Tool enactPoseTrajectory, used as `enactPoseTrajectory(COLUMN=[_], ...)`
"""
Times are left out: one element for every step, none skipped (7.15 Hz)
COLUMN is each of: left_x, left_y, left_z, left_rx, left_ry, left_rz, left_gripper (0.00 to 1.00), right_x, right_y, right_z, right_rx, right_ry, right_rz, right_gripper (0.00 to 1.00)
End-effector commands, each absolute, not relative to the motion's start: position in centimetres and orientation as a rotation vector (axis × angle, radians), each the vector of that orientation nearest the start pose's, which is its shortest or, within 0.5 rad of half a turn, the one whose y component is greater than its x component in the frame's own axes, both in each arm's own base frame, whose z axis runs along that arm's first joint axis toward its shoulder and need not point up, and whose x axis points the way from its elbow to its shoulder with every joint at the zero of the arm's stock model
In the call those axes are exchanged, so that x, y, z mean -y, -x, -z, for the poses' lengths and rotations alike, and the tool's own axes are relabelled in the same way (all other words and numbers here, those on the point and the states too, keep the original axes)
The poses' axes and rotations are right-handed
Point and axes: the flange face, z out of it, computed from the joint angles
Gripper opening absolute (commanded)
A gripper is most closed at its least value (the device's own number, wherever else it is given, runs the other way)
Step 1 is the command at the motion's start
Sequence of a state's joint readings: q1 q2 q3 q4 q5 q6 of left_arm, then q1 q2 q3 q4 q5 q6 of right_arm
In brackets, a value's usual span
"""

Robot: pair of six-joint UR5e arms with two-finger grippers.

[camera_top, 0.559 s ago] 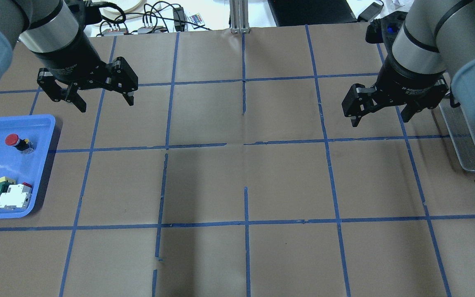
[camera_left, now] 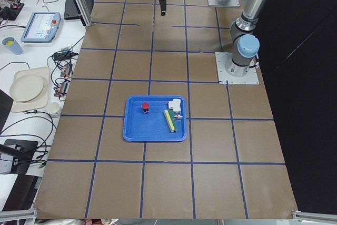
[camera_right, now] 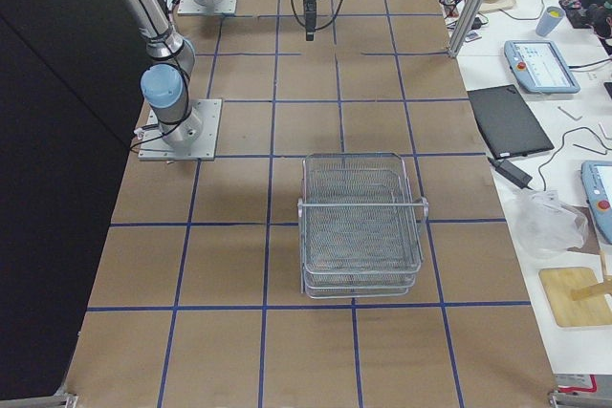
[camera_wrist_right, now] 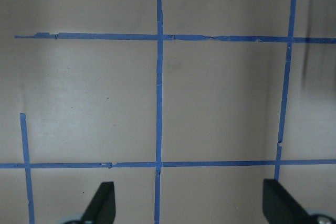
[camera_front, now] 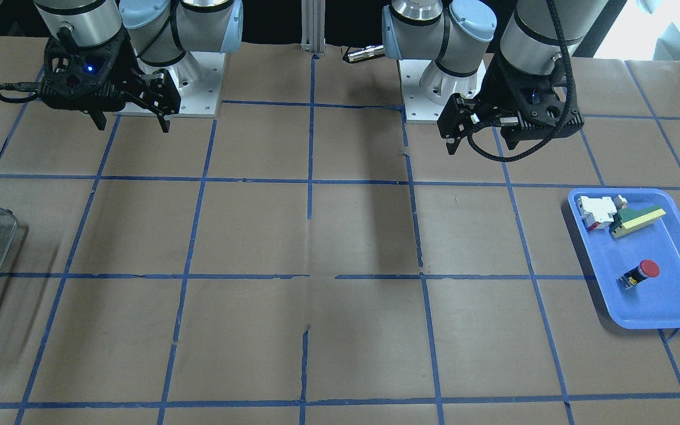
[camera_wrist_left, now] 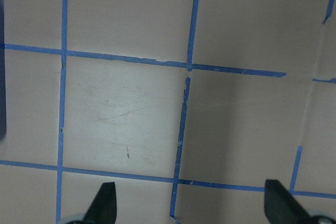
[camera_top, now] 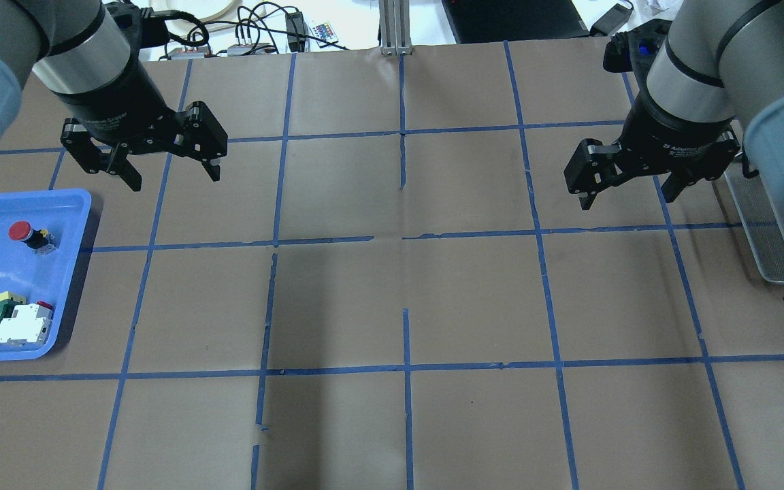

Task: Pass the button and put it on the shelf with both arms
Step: 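Move the left gripper toward the blue tray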

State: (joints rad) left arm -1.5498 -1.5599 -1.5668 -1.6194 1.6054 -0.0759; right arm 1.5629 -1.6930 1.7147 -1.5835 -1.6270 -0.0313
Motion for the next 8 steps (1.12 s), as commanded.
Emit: enactPoseTrajectory(left_x=[49.5,51.7,54.4,57.5,58.7,58.0,58.2,59.0], left_y=[10.6,6.0,-1.7,-7.9,-13.4,-18.3,-22.9,-27.6], left_z=[-47.6,-48.0,-45.9,-43.6,-42.1,-39.8,-37.3,-33.9], left_rx=[-3.065,-3.033,-3.04,-3.065,-3.091,-3.178,-3.208,-3.162], left_ry=[0.036,0.132,0.264,0.131,0.085,-0.002,-0.183,-0.329], left_rz=[-0.067,-0.045,-0.099,-0.095,-0.119,-0.124,-0.055,0.022], left_gripper=[1.0,1.0,1.0,1.0,1.0,1.0,1.0,1.0], right_x=[44.0,44.0,44.0,44.0,44.0,44.0,44.0,44.0], right_y=[-12.4,-12.3,-12.3,-12.4,-12.4,-12.4,-12.5,-12.4], right_z=[-47.6,-47.5,-47.6,-47.6,-47.6,-47.6,-47.6,-47.5], right_rx=[-3.198,-3.199,-3.2,-3.198,-3.2,-3.196,-3.189,-3.199], right_ry=[0.035,0.032,0.032,0.034,0.035,0.032,0.032,0.032], right_rz=[-0.012,-0.021,-0.012,-0.007,-0.007,-0.016,-0.011,-0.021], right_gripper=[1.0,1.0,1.0,1.0,1.0,1.0,1.0,1.0])
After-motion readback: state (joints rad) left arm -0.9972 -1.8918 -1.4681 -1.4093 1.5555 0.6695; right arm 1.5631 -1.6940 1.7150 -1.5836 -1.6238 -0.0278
